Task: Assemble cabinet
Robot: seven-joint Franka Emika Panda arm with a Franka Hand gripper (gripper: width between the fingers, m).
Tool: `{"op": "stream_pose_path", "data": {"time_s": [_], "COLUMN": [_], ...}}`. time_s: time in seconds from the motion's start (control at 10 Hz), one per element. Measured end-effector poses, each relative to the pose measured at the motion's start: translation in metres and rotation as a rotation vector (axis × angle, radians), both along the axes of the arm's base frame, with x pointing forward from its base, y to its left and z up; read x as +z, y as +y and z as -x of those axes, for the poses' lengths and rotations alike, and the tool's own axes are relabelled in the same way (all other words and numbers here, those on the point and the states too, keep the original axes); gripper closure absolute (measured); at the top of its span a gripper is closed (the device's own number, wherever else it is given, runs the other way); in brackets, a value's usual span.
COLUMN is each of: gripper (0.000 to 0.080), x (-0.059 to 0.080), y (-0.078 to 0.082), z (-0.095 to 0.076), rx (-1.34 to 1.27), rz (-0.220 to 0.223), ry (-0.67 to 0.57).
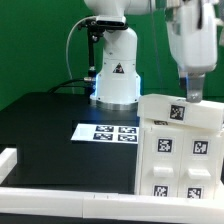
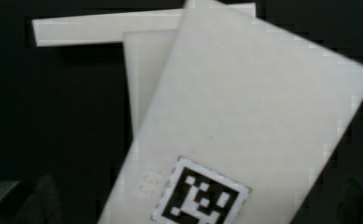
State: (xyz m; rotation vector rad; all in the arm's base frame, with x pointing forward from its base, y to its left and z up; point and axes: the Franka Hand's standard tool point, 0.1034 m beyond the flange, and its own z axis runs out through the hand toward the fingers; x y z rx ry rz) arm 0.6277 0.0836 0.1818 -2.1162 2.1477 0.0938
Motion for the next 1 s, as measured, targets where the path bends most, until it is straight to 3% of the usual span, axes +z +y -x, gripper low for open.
{"op": "stream_pose_path", "data": {"time_s": [0.1,0.4,0.7,1.0], "gripper": [0.0008,0.0002,0.0002,0.0002], "x": [0.004,0.001,0.004,0.003], "y": [0.001,0.000,0.009,0.010], "z": [0.001,0.001,-0.002,-0.003], "rx": [0.166,0.348,0.842,1.079], "rz": [0.003,0.014,0.082,0.097], "ry": [-0.017,-0.040,-0.114,-0.144]}}
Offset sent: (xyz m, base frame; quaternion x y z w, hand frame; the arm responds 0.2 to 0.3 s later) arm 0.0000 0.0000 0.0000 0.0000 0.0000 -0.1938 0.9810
